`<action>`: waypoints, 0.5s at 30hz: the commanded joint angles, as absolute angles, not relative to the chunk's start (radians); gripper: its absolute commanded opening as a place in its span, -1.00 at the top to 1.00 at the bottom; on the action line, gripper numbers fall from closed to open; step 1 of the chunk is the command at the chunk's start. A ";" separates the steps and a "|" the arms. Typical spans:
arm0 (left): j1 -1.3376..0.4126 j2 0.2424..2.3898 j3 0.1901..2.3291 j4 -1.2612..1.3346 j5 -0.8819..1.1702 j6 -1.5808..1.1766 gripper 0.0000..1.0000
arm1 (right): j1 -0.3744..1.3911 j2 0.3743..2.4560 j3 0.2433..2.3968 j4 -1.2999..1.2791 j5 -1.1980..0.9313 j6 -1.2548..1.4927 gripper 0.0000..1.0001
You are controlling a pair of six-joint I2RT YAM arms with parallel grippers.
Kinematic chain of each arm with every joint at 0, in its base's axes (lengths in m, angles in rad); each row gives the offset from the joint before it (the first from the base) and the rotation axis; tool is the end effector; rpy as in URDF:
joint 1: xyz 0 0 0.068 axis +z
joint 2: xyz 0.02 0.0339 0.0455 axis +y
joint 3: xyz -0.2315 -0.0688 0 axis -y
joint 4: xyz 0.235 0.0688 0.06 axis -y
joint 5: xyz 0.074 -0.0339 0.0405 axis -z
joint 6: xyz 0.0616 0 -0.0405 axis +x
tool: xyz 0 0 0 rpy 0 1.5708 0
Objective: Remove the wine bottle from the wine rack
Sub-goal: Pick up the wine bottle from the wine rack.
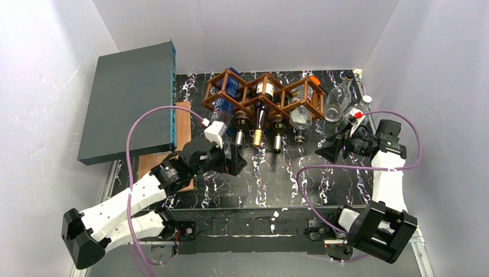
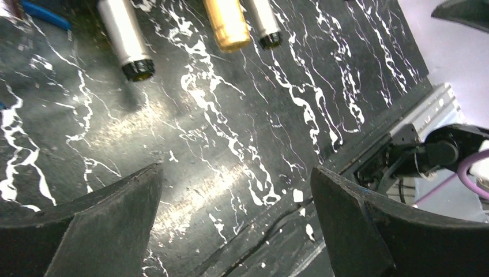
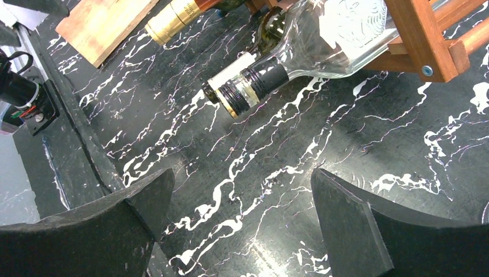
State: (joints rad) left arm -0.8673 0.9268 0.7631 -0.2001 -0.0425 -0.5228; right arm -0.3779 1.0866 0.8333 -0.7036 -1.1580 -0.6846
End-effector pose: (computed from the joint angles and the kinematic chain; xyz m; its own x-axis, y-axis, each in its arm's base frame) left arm 0.1633 -0.1884 0.2713 -0.5670 -0.1027 -0.8173 0.5229 0.7217 -0.4535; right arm 0.2175 -0.0256 0.2369 -0.3720 -0.1253 -0.9197 -0.7457 0.6304 0.2158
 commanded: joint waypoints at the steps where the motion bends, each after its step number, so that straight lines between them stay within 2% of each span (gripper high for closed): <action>1: -0.842 0.938 0.828 -0.226 -0.122 -0.462 -0.97 | -0.356 1.097 0.834 -0.686 -1.156 -0.696 -0.97; 11: -0.728 1.179 0.974 -0.078 0.030 -0.443 -0.97 | -0.348 1.067 0.822 -0.674 -1.137 -0.692 -0.97; 15: -0.723 1.312 1.050 -0.008 0.031 -0.462 -0.97 | -0.345 1.068 0.824 -0.675 -1.132 -0.691 -0.97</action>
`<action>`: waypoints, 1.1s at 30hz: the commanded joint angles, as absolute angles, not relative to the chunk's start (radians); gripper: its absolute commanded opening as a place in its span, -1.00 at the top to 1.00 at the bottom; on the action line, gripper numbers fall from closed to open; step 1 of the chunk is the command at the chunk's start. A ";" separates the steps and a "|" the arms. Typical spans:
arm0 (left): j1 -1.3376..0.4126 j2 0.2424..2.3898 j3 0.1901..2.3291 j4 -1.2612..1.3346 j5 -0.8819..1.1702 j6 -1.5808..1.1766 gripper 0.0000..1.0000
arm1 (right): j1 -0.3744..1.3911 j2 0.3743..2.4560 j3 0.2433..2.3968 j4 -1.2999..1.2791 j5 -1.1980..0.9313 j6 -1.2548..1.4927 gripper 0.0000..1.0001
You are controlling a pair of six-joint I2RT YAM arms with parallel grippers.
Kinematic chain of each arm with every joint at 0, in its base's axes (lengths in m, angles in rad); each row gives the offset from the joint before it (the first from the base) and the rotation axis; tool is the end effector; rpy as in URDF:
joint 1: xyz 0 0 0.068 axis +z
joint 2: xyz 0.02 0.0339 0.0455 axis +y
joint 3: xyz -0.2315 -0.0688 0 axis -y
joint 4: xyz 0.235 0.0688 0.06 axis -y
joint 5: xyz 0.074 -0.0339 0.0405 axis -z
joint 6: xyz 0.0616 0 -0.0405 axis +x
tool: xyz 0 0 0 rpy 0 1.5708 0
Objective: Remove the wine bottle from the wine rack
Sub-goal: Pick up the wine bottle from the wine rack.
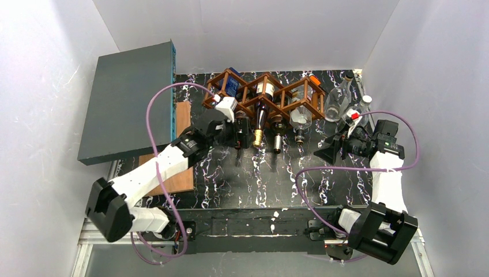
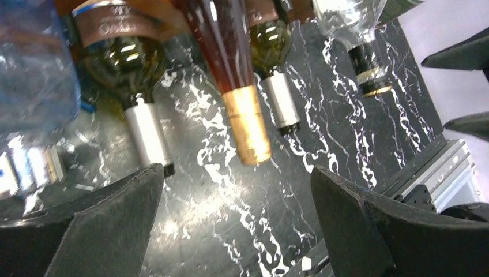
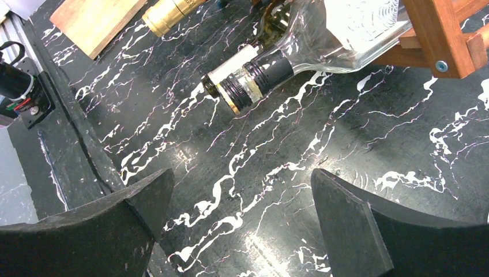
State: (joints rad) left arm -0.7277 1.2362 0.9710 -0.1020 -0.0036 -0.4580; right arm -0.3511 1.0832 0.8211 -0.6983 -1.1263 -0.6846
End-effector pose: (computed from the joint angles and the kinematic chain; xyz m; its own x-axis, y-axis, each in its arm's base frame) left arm 0.2339 -0.2081 0.2798 -0.5334 -0.1170 -0.8377 0.4758 0.7773 -0.4115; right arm 0.2179 -0.0206 0.2327 -0.3823 -0.1496 -0.9119 -0.7484 0.6289 0.2106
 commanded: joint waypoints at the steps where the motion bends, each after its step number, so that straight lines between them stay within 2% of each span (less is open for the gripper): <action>1: -0.721 1.334 1.067 0.028 0.022 -0.464 -0.97 | -0.344 1.066 0.824 -0.675 -1.130 -0.692 -0.97; 8: -0.721 1.451 1.207 0.008 -0.025 -0.442 -0.97 | -0.336 1.064 0.824 -0.669 -1.119 -0.693 -0.97; 15: -0.721 1.479 1.299 -0.151 -0.117 -0.396 -0.97 | -0.322 1.068 0.825 -0.667 -1.109 -0.691 -0.97; 26: -0.745 1.575 1.327 -0.114 -0.146 -0.454 -0.92 | -0.303 1.077 0.825 -0.663 -1.089 -0.691 -0.97; 30: -0.758 1.606 1.289 -0.013 -0.154 -0.448 -0.73 | -0.297 1.079 0.825 -0.662 -1.085 -0.691 -0.97; 33: -0.768 1.634 1.280 0.033 -0.187 -0.448 -0.69 | -0.292 1.080 0.825 -0.661 -1.080 -0.691 -0.97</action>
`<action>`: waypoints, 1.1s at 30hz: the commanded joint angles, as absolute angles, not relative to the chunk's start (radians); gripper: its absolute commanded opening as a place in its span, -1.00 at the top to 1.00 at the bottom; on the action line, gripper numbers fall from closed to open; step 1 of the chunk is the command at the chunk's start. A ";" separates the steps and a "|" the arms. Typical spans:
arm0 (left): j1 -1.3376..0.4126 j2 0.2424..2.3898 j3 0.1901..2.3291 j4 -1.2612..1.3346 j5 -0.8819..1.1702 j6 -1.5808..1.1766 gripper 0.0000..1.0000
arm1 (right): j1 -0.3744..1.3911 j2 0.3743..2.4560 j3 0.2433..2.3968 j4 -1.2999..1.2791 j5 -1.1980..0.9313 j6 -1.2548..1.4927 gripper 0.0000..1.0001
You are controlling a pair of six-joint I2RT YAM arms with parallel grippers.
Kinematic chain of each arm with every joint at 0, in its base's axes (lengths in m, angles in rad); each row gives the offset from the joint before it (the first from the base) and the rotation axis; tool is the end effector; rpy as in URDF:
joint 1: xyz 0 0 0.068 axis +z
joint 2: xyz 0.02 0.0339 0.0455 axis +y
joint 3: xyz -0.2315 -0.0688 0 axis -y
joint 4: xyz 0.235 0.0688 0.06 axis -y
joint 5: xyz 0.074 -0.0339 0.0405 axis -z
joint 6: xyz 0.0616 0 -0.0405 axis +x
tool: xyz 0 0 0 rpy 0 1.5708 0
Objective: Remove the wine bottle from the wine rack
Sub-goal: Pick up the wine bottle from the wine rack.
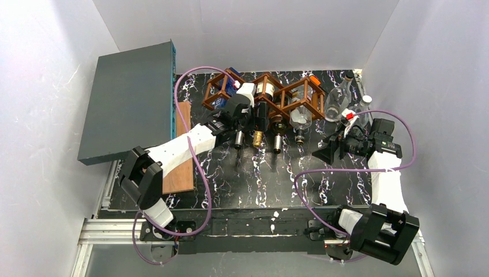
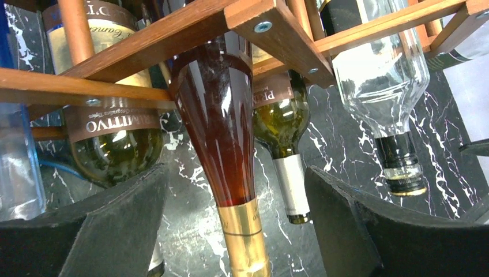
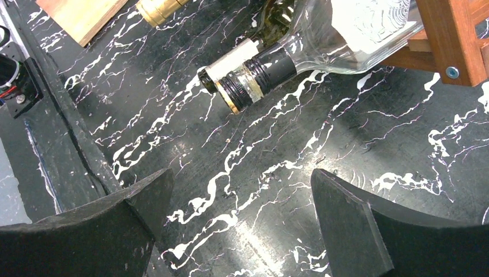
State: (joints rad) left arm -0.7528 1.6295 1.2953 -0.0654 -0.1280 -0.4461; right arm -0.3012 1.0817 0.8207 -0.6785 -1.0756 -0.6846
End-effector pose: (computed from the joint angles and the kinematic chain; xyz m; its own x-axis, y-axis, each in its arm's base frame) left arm 0.2971 -0.2675 0.2716 -0.5117 -0.1070 -0.8525 0.4118 0.8403 -0.3527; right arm 0.2211 -0.0119 0.2318 -0.3728 -0.1989 -0.9064 -0.7625 0.6223 0.1770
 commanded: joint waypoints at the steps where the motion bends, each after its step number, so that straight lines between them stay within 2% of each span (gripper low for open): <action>1: -0.769 1.643 1.278 0.042 -0.197 -0.452 -0.67 | -0.292 1.083 0.825 -0.661 -1.079 -0.691 -0.97; 7: -0.775 1.697 1.279 0.053 -0.218 -0.462 -0.59 | -0.280 1.083 0.825 -0.658 -1.069 -0.691 -0.97; 13: -0.786 1.740 1.284 0.065 -0.212 -0.462 -0.39 | -0.272 1.081 0.826 -0.657 -1.059 -0.691 -0.97; 26: -0.807 1.790 1.273 0.075 -0.226 -0.462 -0.13 | -0.267 1.079 0.825 -0.654 -1.050 -0.691 -0.97; 33: -0.808 1.795 1.268 0.077 -0.224 -0.462 -0.05 | -0.264 1.078 0.827 -0.651 -1.045 -0.690 -0.97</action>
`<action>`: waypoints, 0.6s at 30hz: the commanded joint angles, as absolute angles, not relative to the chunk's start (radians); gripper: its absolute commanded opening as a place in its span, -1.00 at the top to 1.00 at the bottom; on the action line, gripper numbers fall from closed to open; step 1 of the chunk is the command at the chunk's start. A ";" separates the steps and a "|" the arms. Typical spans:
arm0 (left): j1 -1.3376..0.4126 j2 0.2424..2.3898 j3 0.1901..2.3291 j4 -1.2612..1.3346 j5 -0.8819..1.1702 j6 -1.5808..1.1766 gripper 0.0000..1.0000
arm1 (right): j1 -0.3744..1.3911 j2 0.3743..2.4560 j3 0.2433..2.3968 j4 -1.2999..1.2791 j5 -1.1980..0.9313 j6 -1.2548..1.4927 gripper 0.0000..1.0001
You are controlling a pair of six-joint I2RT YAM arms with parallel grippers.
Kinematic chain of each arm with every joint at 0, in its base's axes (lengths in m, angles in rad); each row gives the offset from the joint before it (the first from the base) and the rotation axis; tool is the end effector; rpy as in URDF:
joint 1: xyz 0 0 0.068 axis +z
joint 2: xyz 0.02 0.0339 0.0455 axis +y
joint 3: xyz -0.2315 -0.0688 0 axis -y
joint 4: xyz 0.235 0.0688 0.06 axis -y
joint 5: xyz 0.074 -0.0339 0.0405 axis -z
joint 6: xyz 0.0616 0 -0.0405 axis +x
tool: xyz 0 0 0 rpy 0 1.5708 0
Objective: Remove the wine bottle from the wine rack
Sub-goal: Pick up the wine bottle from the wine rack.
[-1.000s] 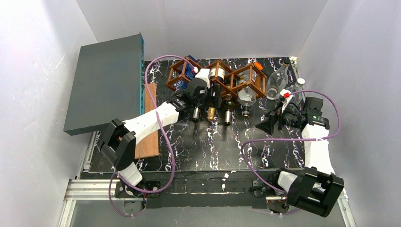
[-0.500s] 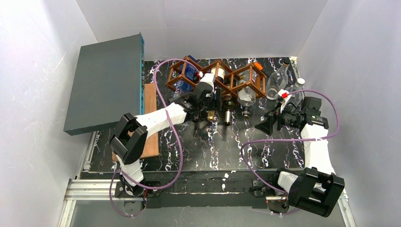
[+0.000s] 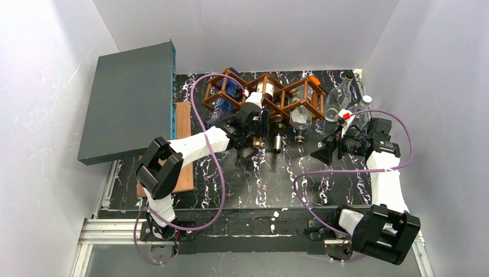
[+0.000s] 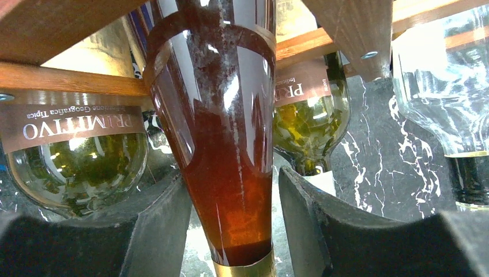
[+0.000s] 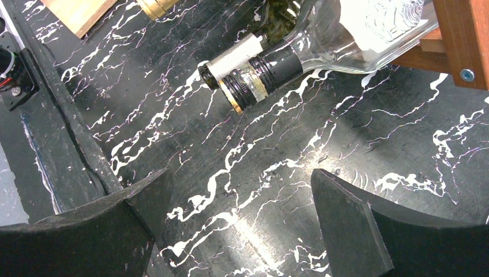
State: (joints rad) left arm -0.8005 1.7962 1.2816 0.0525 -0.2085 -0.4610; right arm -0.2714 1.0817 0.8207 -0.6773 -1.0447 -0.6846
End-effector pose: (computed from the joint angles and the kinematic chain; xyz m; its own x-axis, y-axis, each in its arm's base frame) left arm 0.3058 -0.2969 0.2158 -0.5330 -0.0756 -0.8427 0.3752 0.8716 -0.3155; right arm 0.2222 -0.0065 0.2306 -0.3756 -0.2251 -0.8990 -0.7686 0.6177 0.1665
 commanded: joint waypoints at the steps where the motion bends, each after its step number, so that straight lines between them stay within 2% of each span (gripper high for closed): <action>1: -0.807 1.797 1.269 0.077 -0.223 -0.462 -0.05 | -0.264 1.078 0.827 -0.651 -1.045 -0.690 -0.97; 13: -0.808 1.804 1.262 0.075 -0.213 -0.481 -0.04 | -0.259 1.078 0.825 -0.647 -1.035 -0.689 -0.97; 18: -0.808 1.806 1.263 0.075 -0.208 -0.483 -0.11 | -0.257 1.078 0.825 -0.646 -1.033 -0.689 -0.97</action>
State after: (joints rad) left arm -0.8017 1.8046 1.2713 0.0658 -0.2073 -0.4759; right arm -0.2653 1.0817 0.8207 -0.6750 -1.0252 -0.6846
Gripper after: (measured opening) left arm 0.537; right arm 0.983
